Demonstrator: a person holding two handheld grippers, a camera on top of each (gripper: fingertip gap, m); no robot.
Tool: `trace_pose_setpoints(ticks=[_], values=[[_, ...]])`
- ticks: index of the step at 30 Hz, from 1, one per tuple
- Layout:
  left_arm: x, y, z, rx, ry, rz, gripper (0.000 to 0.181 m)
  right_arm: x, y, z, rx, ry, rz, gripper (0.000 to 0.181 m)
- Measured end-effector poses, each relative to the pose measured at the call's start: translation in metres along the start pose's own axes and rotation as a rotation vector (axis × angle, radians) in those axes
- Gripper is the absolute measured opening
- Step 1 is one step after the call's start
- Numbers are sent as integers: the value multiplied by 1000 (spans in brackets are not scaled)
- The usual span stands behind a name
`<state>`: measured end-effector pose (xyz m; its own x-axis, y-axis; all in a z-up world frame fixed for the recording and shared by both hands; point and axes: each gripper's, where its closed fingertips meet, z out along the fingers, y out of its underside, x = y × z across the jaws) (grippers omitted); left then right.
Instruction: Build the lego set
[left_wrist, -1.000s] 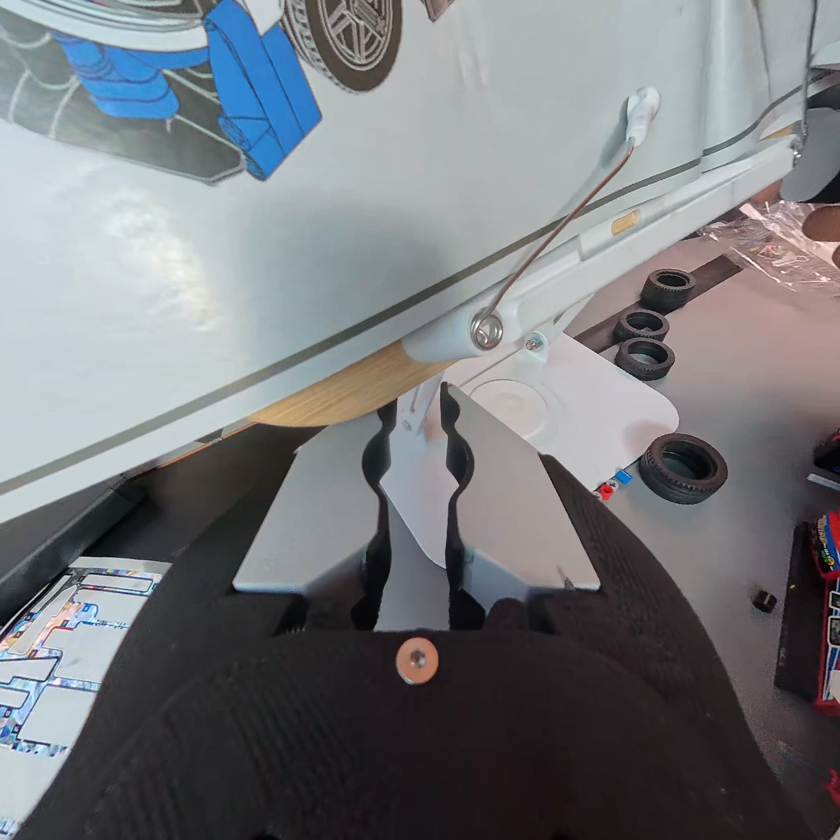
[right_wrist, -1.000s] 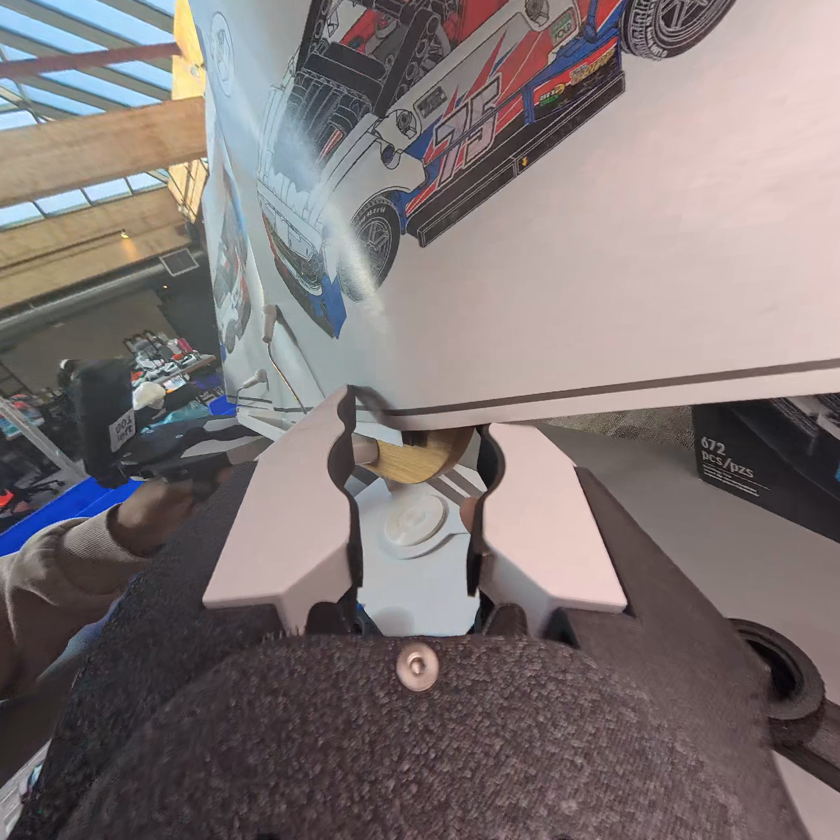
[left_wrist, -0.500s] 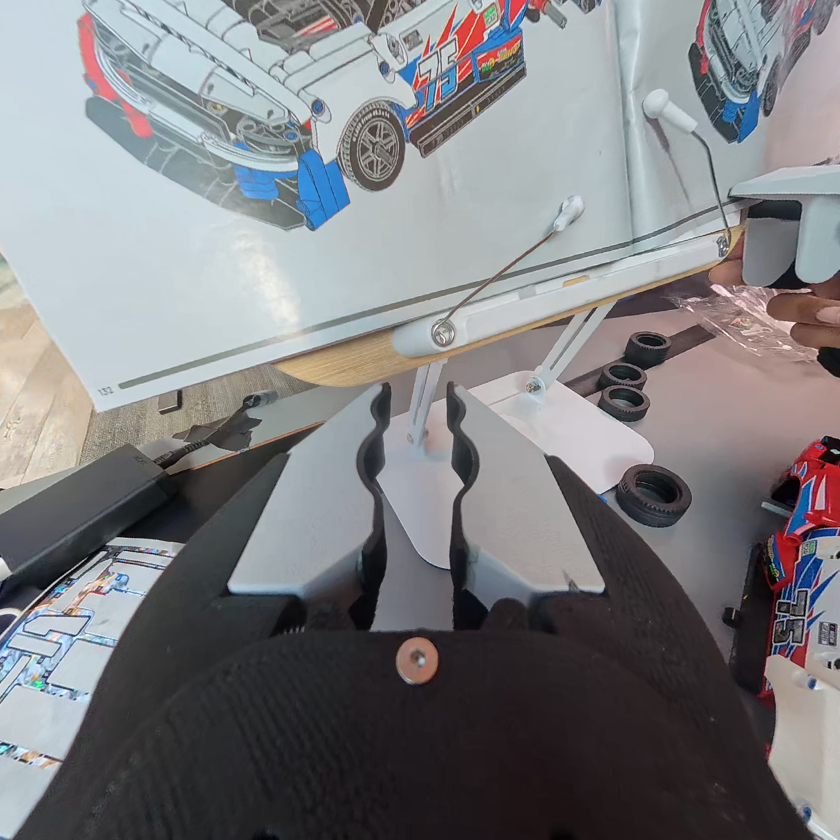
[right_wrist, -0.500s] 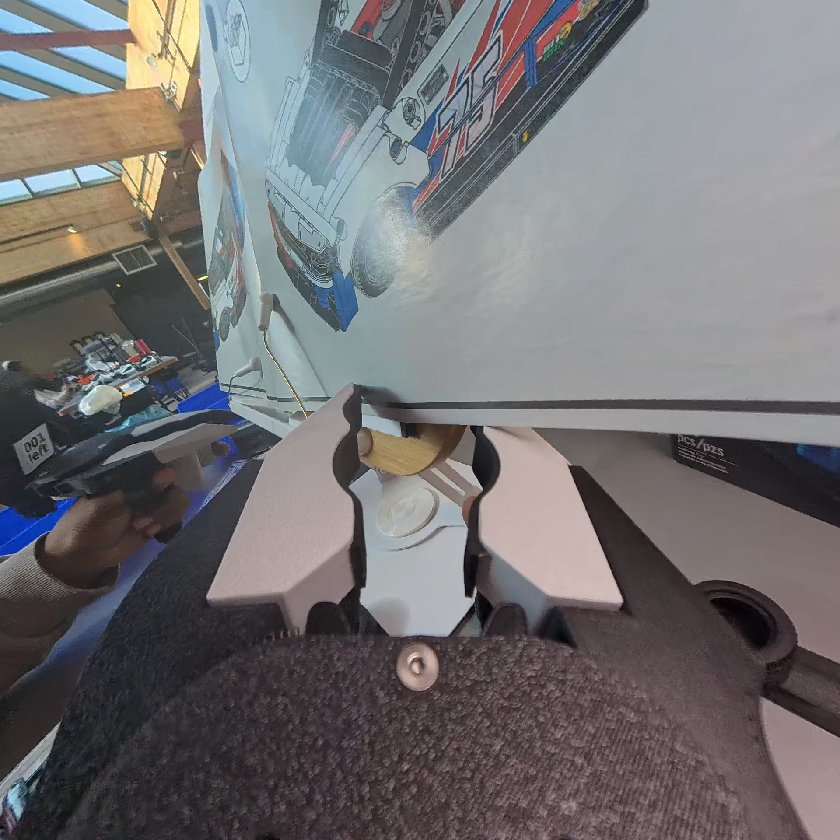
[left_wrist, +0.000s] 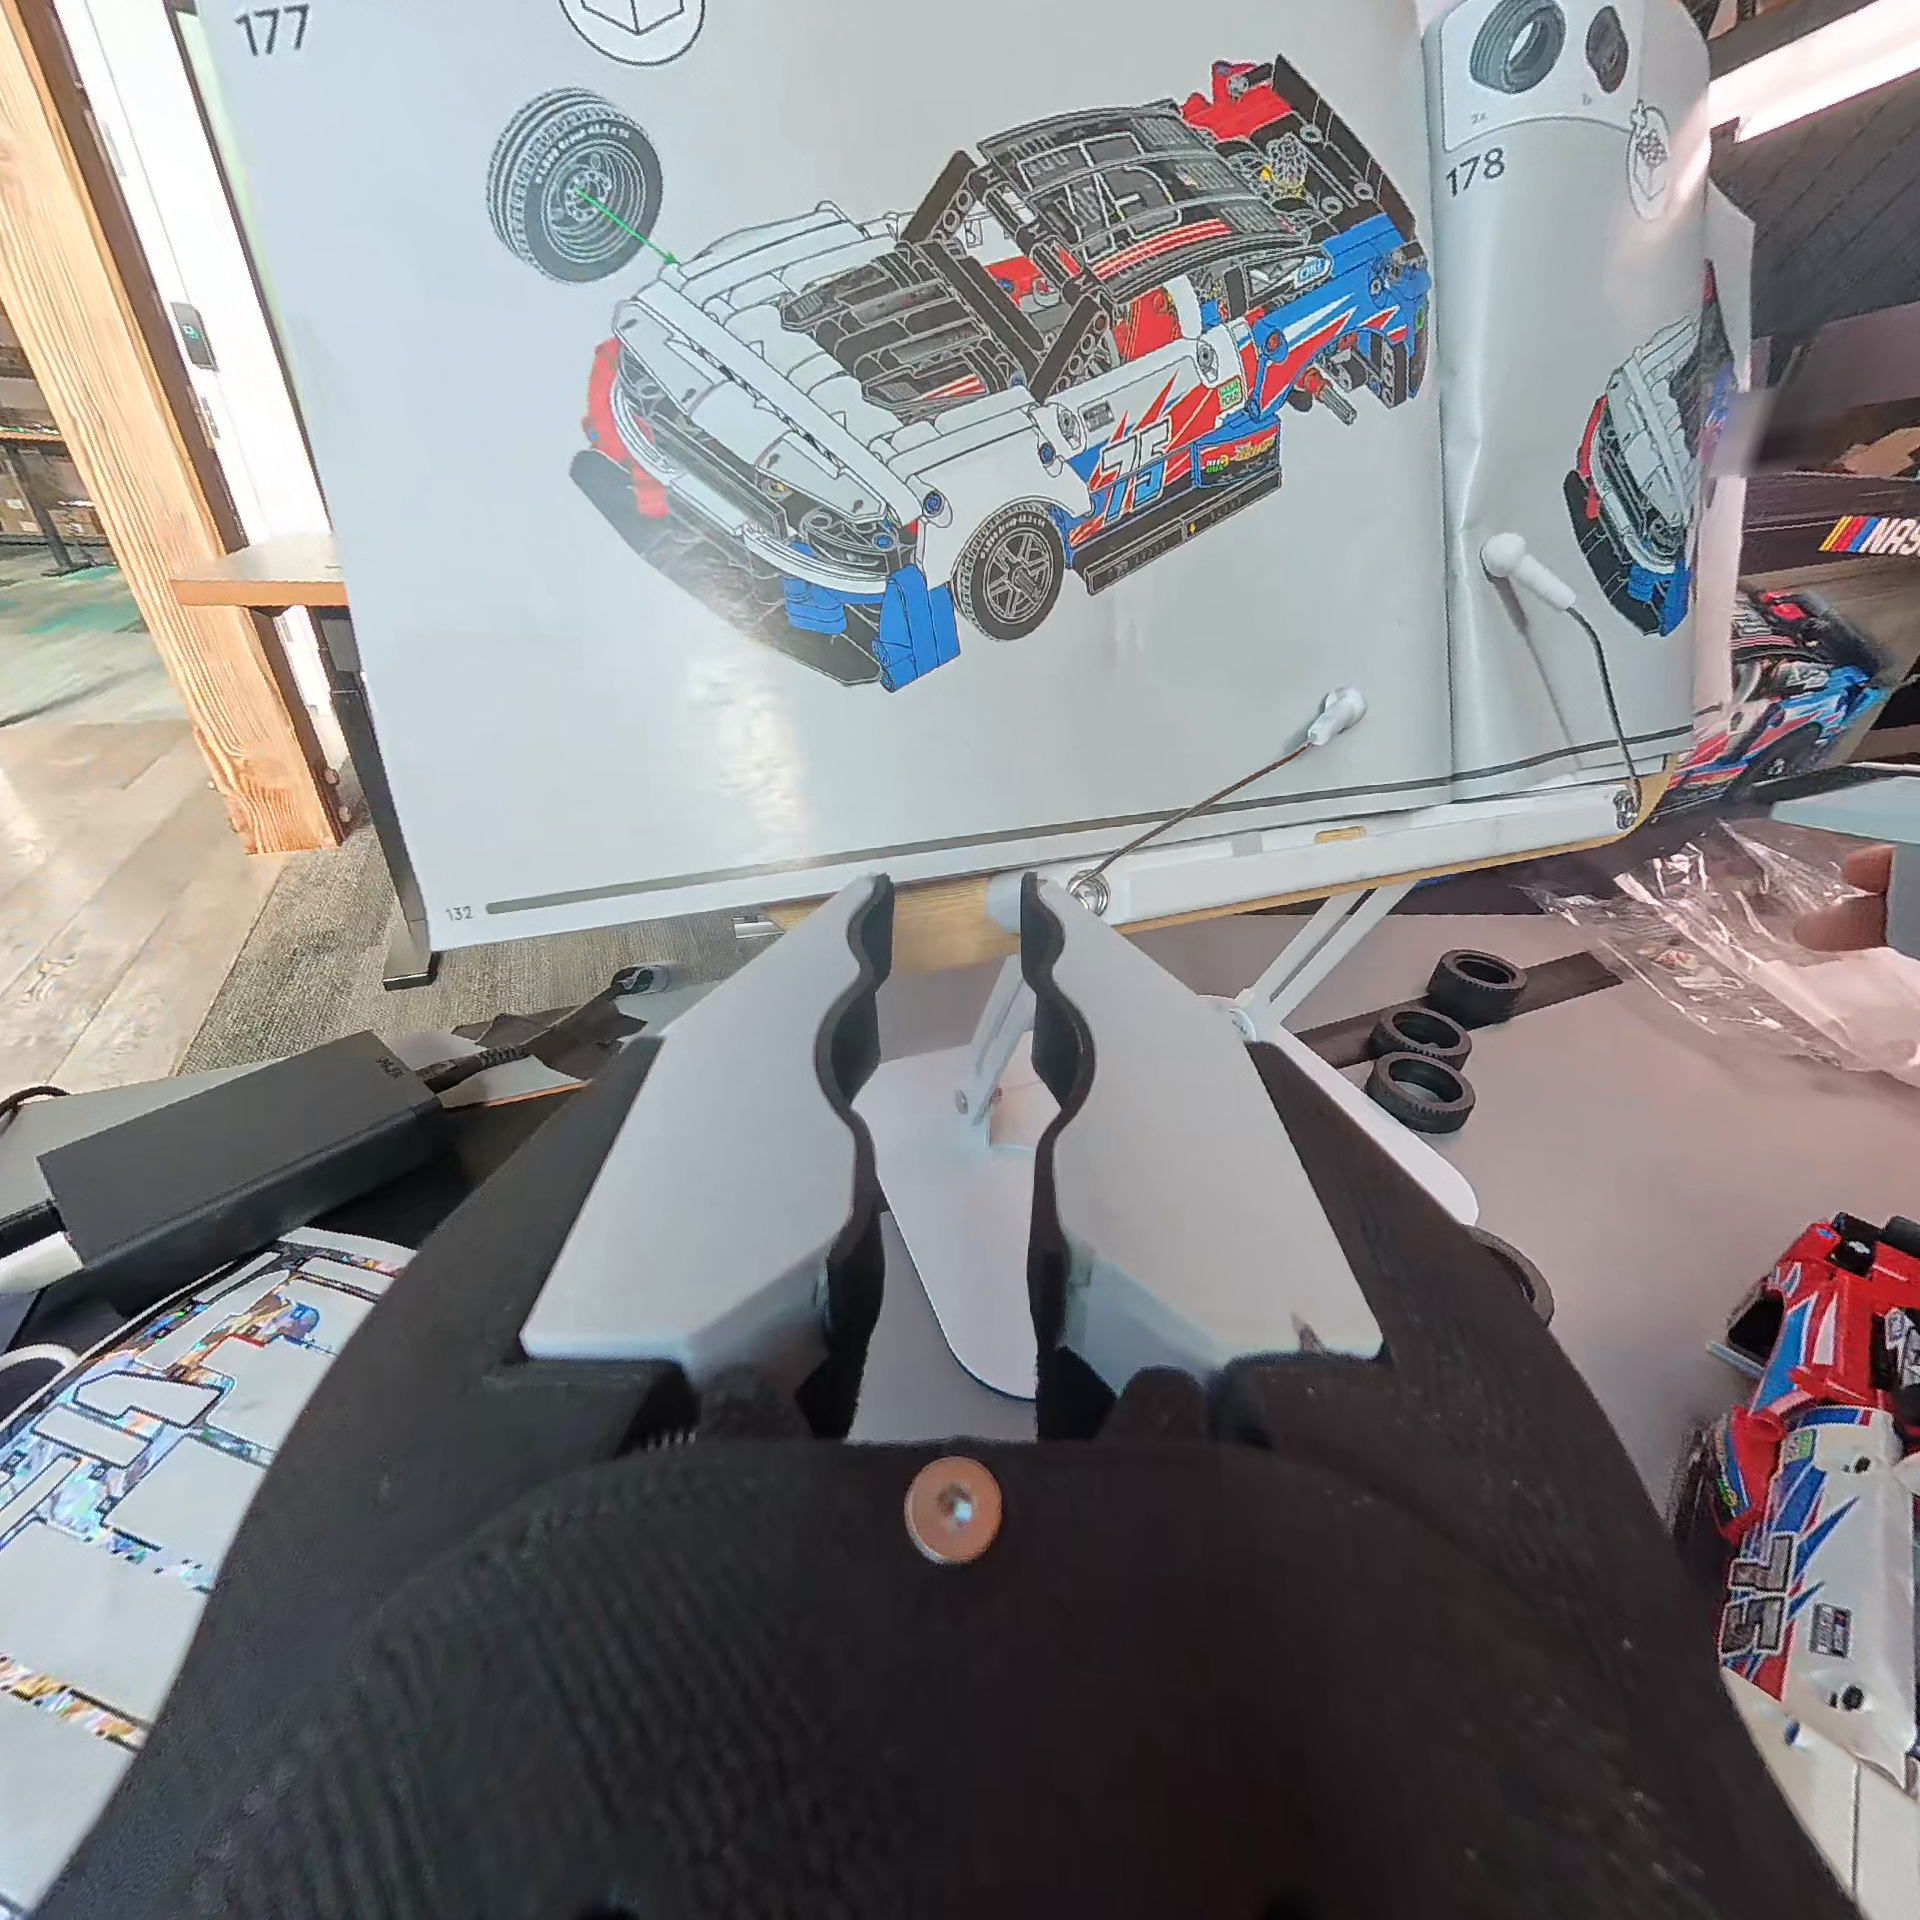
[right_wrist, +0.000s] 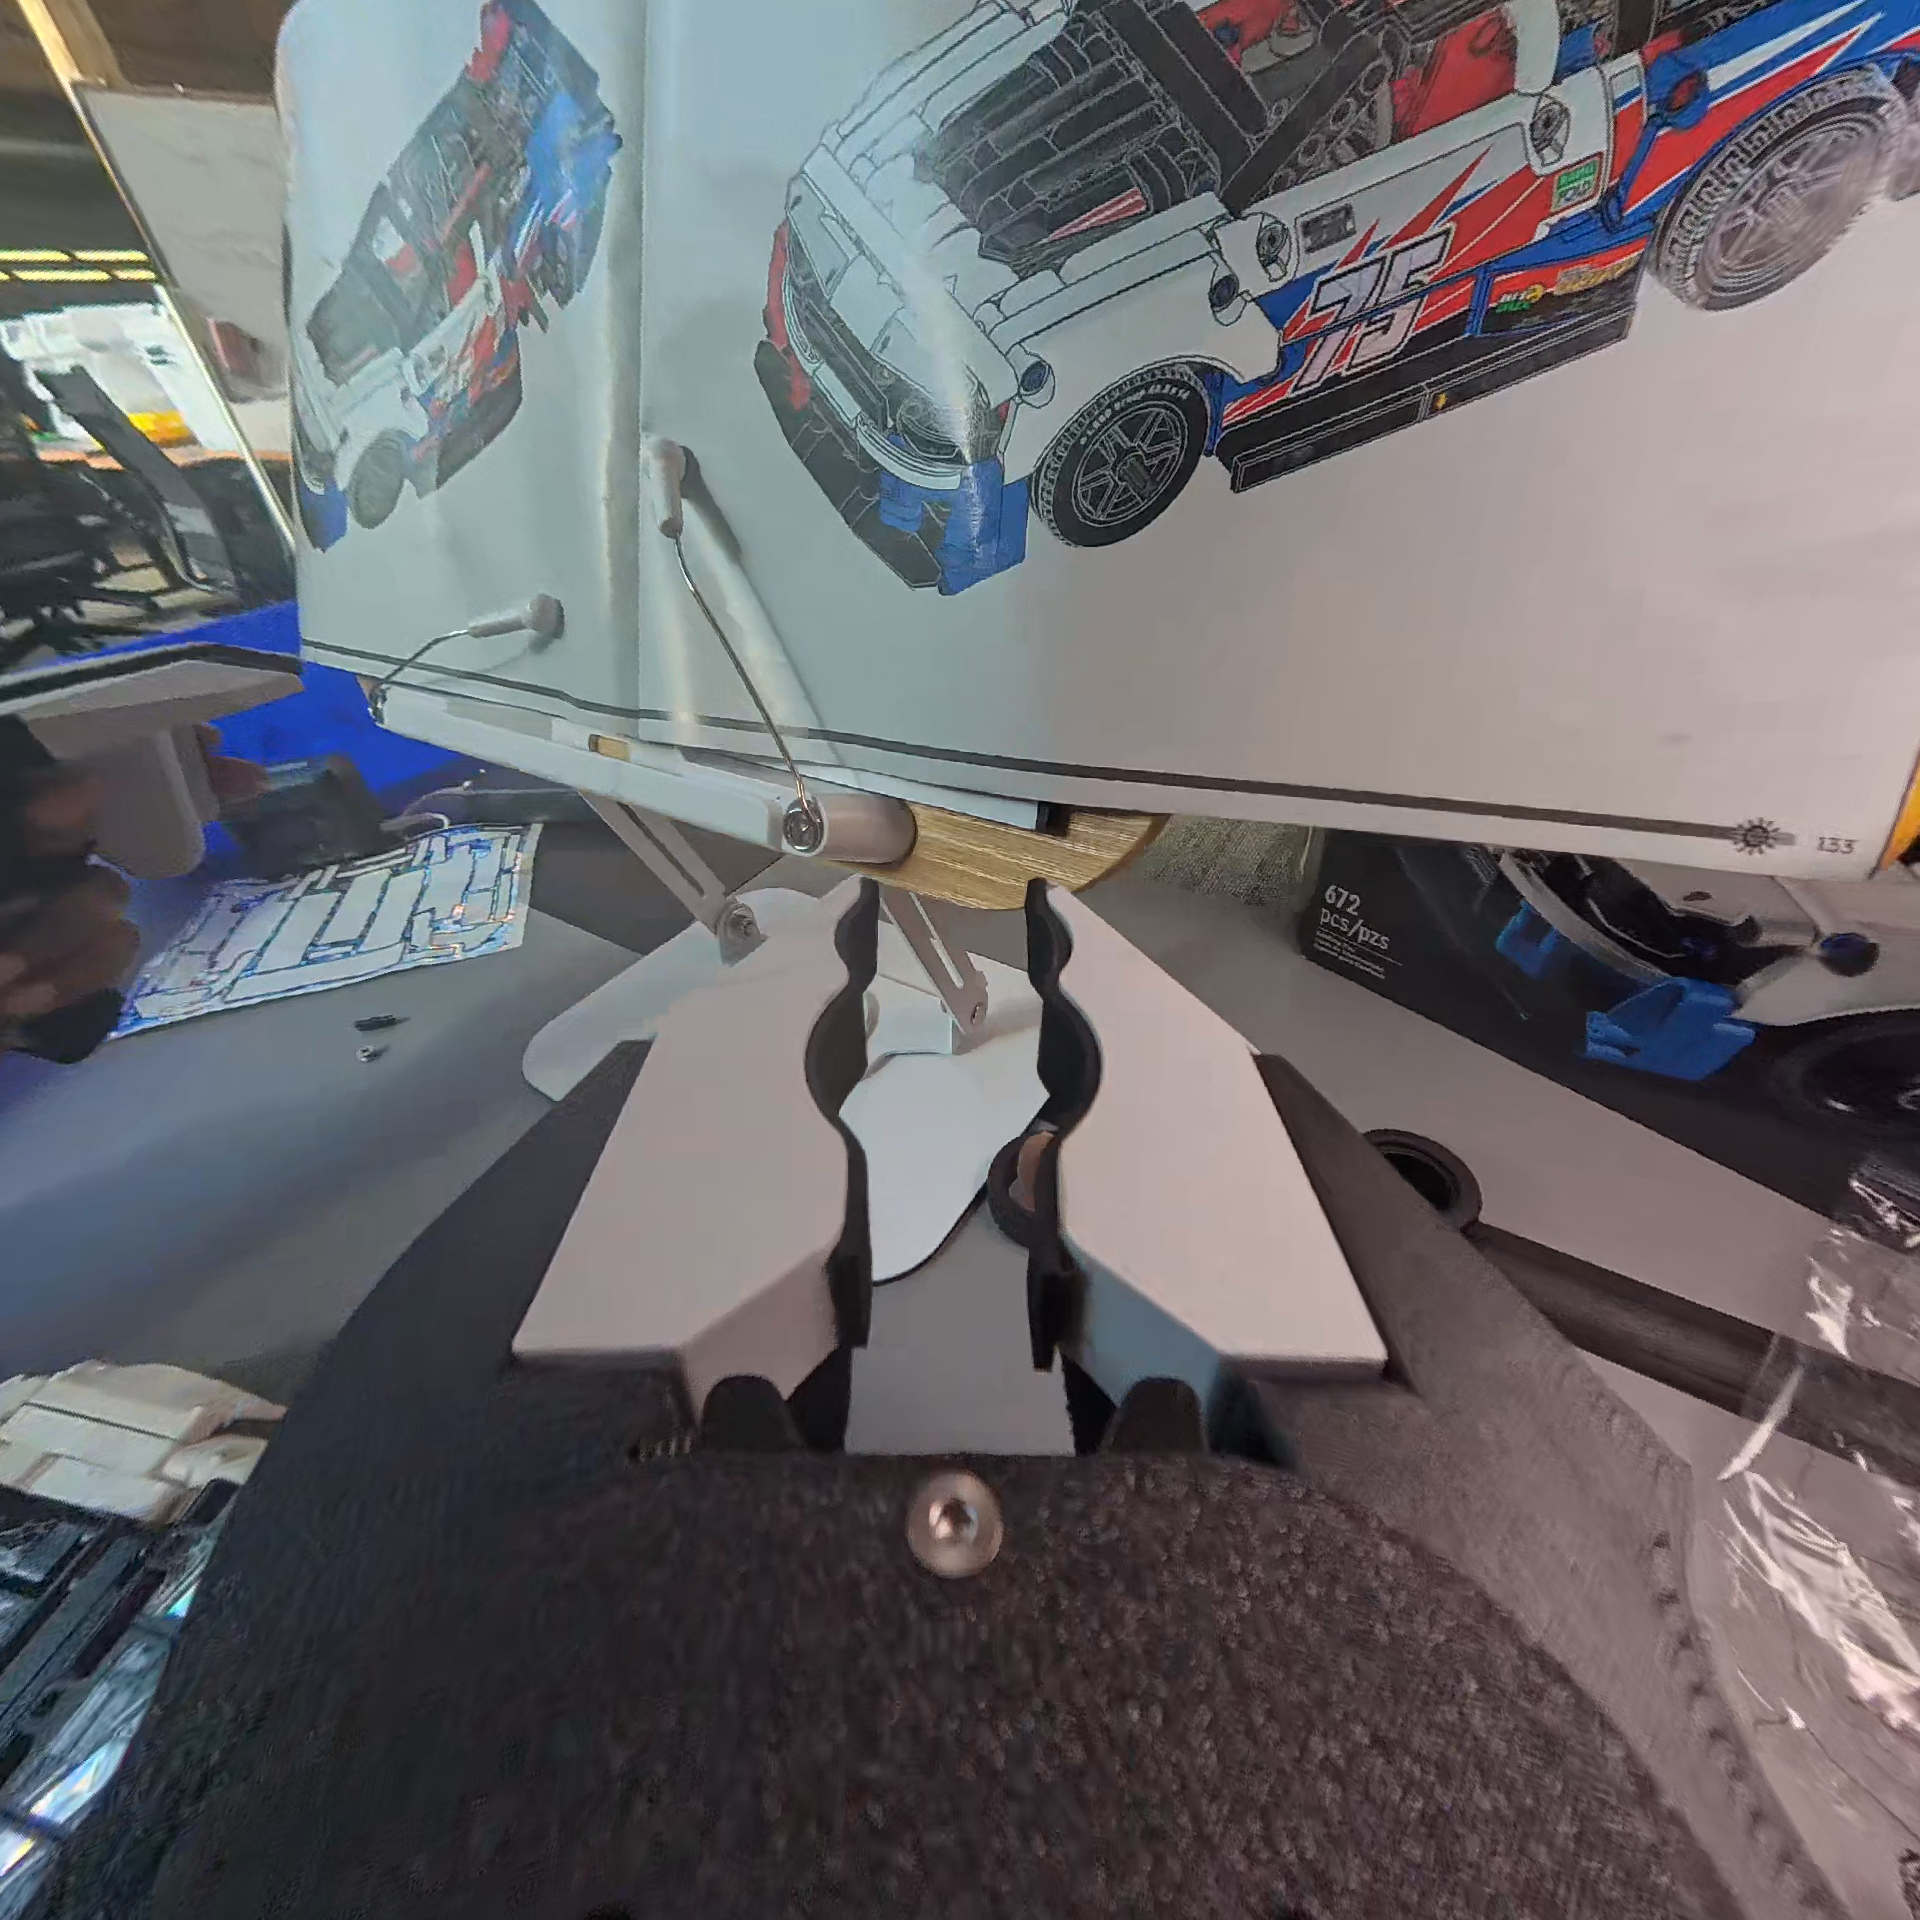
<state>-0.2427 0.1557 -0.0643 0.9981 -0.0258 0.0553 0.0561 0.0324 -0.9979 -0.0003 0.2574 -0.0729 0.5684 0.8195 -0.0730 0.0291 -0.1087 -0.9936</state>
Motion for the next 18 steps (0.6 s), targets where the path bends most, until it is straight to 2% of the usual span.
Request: trace_pose_setpoints(ticks=[2,3,4,10,18], values=[[2,1,-2,-2,4,3,24,3,2,17,-33,42,-38,24],[2,1,-4,-2,2,10,24,5,2,25,-36,62,-56,17],[2,0,-6,-2,0,18,24,9,0,29,-29,92,-63,1],[-5,-1,-13,0,-13,12,24,15,-2,38,-30,166,-83,0],[-5,6,-10,-15,-14,28,24,23,-3,48,-44,177,-81,0]])
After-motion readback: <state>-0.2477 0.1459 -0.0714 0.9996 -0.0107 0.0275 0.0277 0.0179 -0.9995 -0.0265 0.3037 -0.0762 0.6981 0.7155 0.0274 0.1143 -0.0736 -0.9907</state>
